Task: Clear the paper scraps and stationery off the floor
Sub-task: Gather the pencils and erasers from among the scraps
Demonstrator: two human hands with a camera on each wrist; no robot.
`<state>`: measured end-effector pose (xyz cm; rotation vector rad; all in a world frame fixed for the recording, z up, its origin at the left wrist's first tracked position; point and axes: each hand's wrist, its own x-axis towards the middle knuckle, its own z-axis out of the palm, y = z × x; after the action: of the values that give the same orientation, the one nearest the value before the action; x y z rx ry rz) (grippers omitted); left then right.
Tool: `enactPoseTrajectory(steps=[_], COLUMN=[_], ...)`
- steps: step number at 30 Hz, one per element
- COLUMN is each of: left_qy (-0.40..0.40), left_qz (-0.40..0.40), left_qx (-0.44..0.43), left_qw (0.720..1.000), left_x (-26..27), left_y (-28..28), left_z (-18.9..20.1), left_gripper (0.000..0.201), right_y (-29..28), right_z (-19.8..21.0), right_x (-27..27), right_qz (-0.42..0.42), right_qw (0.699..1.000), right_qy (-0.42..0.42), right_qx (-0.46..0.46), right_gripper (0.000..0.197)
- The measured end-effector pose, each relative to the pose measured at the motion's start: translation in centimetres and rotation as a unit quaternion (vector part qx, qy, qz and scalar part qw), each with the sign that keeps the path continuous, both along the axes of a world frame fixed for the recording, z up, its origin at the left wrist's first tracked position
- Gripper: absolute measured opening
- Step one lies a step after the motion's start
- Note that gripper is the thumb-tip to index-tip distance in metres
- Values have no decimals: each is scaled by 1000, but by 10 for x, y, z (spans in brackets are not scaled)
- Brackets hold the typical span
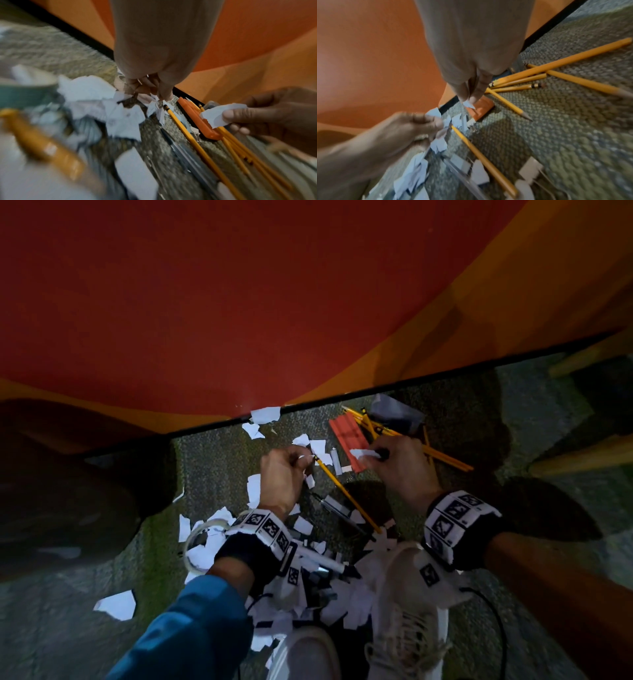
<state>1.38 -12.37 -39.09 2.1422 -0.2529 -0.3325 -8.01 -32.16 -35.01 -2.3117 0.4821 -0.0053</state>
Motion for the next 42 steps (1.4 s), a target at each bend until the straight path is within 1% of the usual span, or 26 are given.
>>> enactPoseTrajectory(steps=[2, 5, 7, 9, 11, 12, 13, 15, 18, 20, 23, 26, 28, 29, 31, 32, 33, 34, 35, 36, 38, 40, 42], left_qy=[-15, -20, -23, -6, 15, 23, 20, 12, 24, 13, -4, -4, -10, -11, 13, 24, 30, 30, 28, 25, 27, 15, 21], left_qz=[-39, -102, -158, -207, -230, -230, -230, -220, -180, -160, -136, -127, -121, -113, -83, -64, -47, -38, -32, -30, -31, -42, -57], left_qx=[35, 91, 136, 168, 211, 233, 250, 274, 297, 292, 250, 205, 169, 152, 107, 85, 68, 55, 47, 44, 54, 81, 91], left_qw=[999, 990, 978, 964, 950, 945, 940, 936, 938, 943, 959, 971, 978, 982, 991, 994, 996, 997, 998, 998, 998, 996, 994], left_x=[9, 27, 35, 39, 45, 46, 47, 44, 30, 20, 17, 17, 16, 14, 13, 12, 12, 11, 13, 15, 21, 32, 43], left_y=[-5, -16, -25, -34, -40, -43, -44, -46, -40, -31, -23, -22, -18, -15, -7, -3, 1, 4, 7, 9, 11, 10, 6], left_z=[5, 5, 10, 19, 21, 23, 21, 21, 15, 7, -4, 1, 1, 2, 2, 3, 4, 5, 5, 6, 9, 9, 6], left_gripper=[28, 35, 32, 28, 51, 59, 61, 59, 52, 39, 25, 13, 15, 18, 19, 21, 22, 21, 19, 17, 10, 11, 14], right_y=[0, -4, -6, -5, -3, -3, -2, -1, -1, 0, 3, 10, 15, 17, 18, 19, 21, 23, 24, 26, 33, 40, 47], right_z=[-2, -6, -10, -13, -15, -15, -15, -13, -11, -10, -10, -7, -5, -5, -9, -11, -12, -12, -11, -9, -6, -7, -6], right_x=[0, -2, -3, -4, -5, -5, -4, -2, 1, 3, 7, 12, 15, 16, 17, 18, 20, 23, 27, 32, 41, 50, 56], right_qz=[9, 19, 31, 32, 32, 31, 31, 26, 21, 20, 22, 39, 37, 29, 27, 40, 59, 81, 99, 115, 171, 229, 259], right_qw=[1000, 1000, 999, 999, 998, 998, 998, 998, 998, 998, 998, 999, 999, 999, 997, 994, 993, 992, 990, 987, 973, 949, 925], right_qy=[17, 10, 17, 40, 53, 55, 55, 58, 60, 56, 52, 29, 21, 22, 21, 22, 33, 53, 84, 115, 147, 170, 213], right_qx=[-6, 7, 12, 5, 5, 6, 7, 10, 14, 14, 19, 23, 20, 29, 73, 95, 100, 84, 49, 12, -56, -133, -177], right_gripper=[16, 16, 20, 24, 25, 24, 23, 23, 21, 20, 17, 24, 27, 24, 16, 18, 24, 32, 38, 40, 41, 37, 28])
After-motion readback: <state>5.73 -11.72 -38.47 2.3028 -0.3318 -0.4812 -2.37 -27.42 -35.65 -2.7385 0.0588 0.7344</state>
